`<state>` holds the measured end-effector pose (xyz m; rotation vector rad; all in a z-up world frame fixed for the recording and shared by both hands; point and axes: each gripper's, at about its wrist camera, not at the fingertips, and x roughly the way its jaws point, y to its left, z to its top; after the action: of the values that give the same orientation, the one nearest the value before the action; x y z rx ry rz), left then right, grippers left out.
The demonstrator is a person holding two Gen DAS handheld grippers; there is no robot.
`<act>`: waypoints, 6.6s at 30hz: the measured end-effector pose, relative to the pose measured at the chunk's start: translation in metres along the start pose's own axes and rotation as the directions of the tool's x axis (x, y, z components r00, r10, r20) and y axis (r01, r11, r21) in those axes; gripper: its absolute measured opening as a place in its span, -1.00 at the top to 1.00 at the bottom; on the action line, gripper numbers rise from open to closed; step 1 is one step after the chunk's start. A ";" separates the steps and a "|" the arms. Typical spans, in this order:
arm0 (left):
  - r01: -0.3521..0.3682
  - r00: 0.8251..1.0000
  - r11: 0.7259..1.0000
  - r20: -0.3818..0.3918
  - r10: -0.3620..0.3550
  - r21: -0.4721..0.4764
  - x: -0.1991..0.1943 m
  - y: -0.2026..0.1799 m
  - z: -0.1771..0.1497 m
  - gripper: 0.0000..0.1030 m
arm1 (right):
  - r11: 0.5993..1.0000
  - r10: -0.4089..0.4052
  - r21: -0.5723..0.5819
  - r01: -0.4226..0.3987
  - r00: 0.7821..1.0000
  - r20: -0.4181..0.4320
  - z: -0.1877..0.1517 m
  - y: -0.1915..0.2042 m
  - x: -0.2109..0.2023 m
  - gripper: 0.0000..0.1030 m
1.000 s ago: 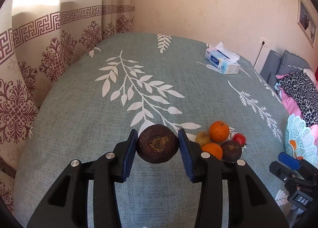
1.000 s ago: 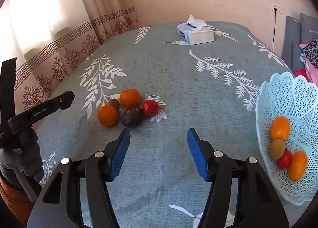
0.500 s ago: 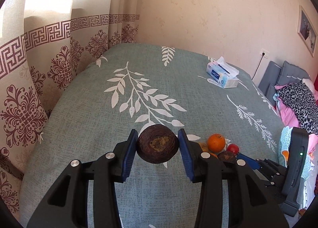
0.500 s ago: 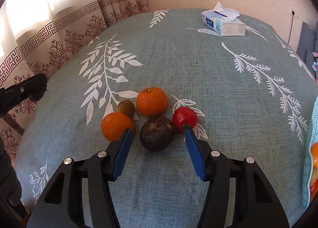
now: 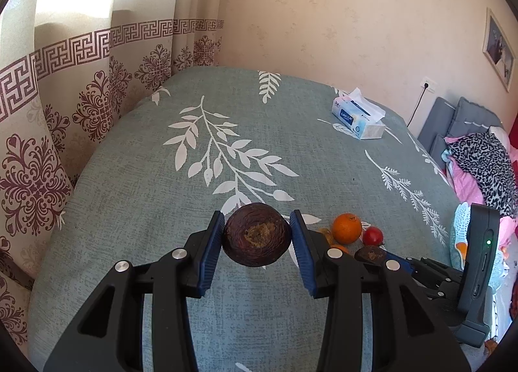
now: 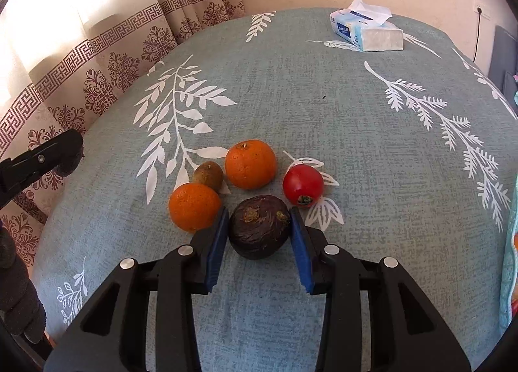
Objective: Organize fruits
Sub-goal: 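Grasp a second dark avocado with the right tool while the left tool lifts its avocado, then lower the avocado into the blue basket and open the right tool while the left holds its avocado, then lower the avocado into the blue basket and open the left tool, then move the left tool to the large orange and close on it, then grasp the red tomato with the right tool while the left tool lifts the orange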
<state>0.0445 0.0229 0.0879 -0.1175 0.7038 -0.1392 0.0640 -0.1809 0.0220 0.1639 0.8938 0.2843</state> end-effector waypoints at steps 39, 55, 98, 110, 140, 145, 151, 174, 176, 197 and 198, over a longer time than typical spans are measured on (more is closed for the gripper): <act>0.068 0.997 0.991 -0.046 -0.063 0.115 -0.002 -0.052 -0.028 0.18 | 0.894 -0.264 0.413 0.174 0.949 0.172 -0.088 -0.173 -0.193 0.24; 0.155 0.987 0.964 -0.082 -0.141 0.217 -0.008 -0.109 -0.038 0.17 | 0.882 -0.255 0.451 0.133 0.941 0.221 -0.091 -0.185 -0.201 0.04; 0.324 0.946 0.845 -0.129 -0.298 0.426 0.028 -0.273 -0.061 -0.75 | 0.838 -0.391 0.510 0.196 0.866 0.310 -0.105 -0.198 -0.223 -0.25; 0.241 0.970 0.894 -0.070 -0.232 0.378 0.021 -0.237 -0.046 -0.76 | 0.846 -0.427 0.469 0.252 0.847 0.316 -0.105 -0.184 -0.213 -0.26; 0.075 0.994 0.992 -0.083 -0.067 0.100 0.051 -0.086 0.000 -0.80 | 0.873 -0.425 0.388 0.296 0.852 0.307 -0.102 -0.162 -0.191 -0.27; 0.063 0.992 0.993 -0.117 -0.051 0.101 0.059 -0.077 -0.014 -0.77 | 0.876 -0.422 0.379 0.299 0.855 0.302 -0.102 -0.160 -0.188 -0.27; 0.068 0.984 0.992 -0.174 -0.048 0.111 0.074 -0.078 -0.030 -0.52 | 0.883 -0.422 0.350 0.312 0.855 0.301 -0.101 -0.153 -0.184 -0.27; 0.032 0.994 0.995 -0.107 -0.021 0.099 0.037 -0.051 -0.020 0.23 | 0.973 -0.224 0.120 0.195 0.923 0.313 -0.053 -0.081 -0.151 -0.27; 0.031 0.997 0.995 -0.077 -0.024 0.094 0.027 -0.047 -0.015 0.23 | 0.983 -0.183 0.086 0.165 0.940 0.289 -0.042 -0.068 -0.137 -0.27; 0.064 0.998 0.997 0.003 -0.064 0.031 -0.004 -0.025 0.002 0.23 | 0.997 -0.076 -0.029 0.075 0.997 -0.029 0.023 -0.020 0.024 0.02; 0.065 0.998 0.997 0.001 -0.065 0.029 -0.004 -0.024 0.002 0.23 | 0.997 -0.078 -0.028 0.077 0.996 -0.032 0.024 -0.019 0.026 0.16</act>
<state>0.0408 -0.0004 0.0954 -0.1123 0.6965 -0.2117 0.1018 -0.1915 0.0124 0.1002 0.9263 0.2272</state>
